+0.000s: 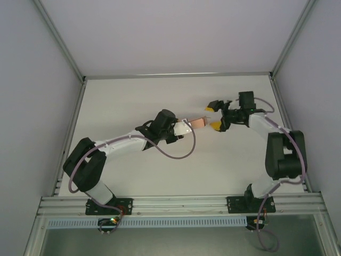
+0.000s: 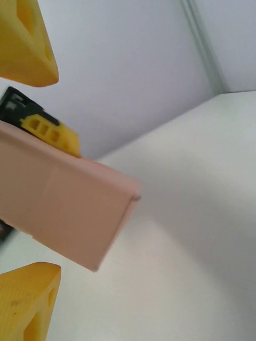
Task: Assemble paper box
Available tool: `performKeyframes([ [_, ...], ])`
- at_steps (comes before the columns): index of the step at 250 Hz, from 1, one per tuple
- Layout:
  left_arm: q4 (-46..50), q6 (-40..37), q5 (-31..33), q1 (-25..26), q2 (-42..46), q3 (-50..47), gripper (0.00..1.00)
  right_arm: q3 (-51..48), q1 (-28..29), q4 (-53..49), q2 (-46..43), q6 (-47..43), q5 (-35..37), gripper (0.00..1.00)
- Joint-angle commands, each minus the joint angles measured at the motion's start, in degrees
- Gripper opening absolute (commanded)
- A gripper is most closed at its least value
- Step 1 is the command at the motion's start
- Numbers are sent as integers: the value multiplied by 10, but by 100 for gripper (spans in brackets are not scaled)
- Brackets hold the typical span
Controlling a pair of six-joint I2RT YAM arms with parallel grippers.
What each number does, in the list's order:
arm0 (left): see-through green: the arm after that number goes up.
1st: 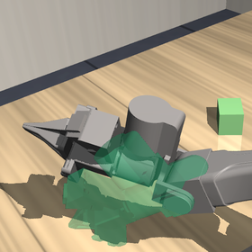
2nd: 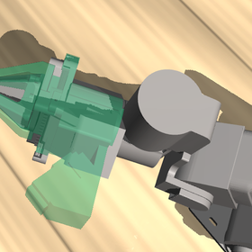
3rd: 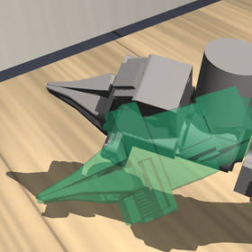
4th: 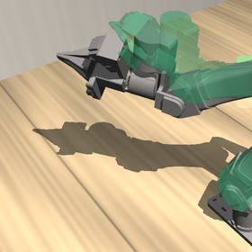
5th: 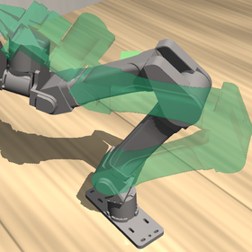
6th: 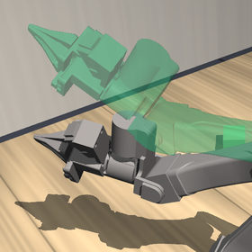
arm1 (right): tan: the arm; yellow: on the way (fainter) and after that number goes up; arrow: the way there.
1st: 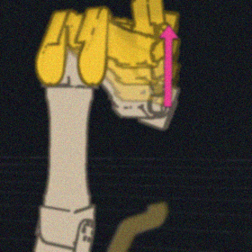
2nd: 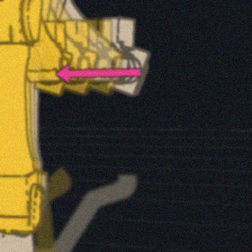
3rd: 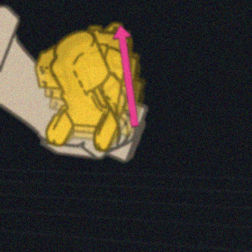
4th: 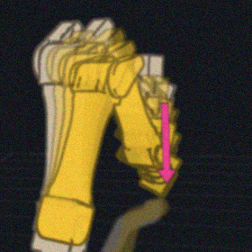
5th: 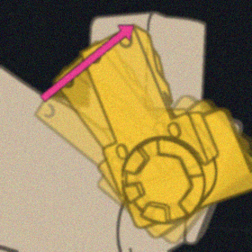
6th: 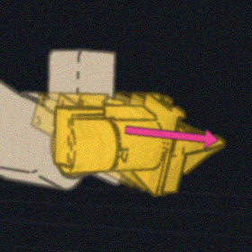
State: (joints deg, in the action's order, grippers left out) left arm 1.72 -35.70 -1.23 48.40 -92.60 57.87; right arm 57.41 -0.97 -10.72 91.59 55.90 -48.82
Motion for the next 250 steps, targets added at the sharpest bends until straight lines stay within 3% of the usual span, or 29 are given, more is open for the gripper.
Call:
performKeyframes([
  [1, 152, 25, -12, -4, 10, 46, 37, 14, -10, -47, -81, -220, 216, 92],
  [25, 261, 23, -40, -9, 7, 72, 39, -1, 15, -26, -141, -428, 229, 93],
  [50, 343, 13, -75, -11, 1, 96, 40, -11, 47, -51, -172, -600, 116, 91],
  [75, 385, 7, -96, -19, -8, 111, 42, 3, 84, -111, -166, -691, 51, 86],
  [128, 423, 20, -118, -47, -39, 139, 42, 46, 155, -192, -119, -774, 110, 75],
  [163, 421, 28, -110, -51, -53, 149, 42, 67, 182, -210, -73, -779, 148, 73],
  [203, 420, 23, -111, -50, -55, 151, 42, 99, 200, -222, -36, -781, 184, 64],
  [250, 413, 30, -108, -51, -57, 155, 42, 109, 209, -231, -18, -768, 202, 31],
])
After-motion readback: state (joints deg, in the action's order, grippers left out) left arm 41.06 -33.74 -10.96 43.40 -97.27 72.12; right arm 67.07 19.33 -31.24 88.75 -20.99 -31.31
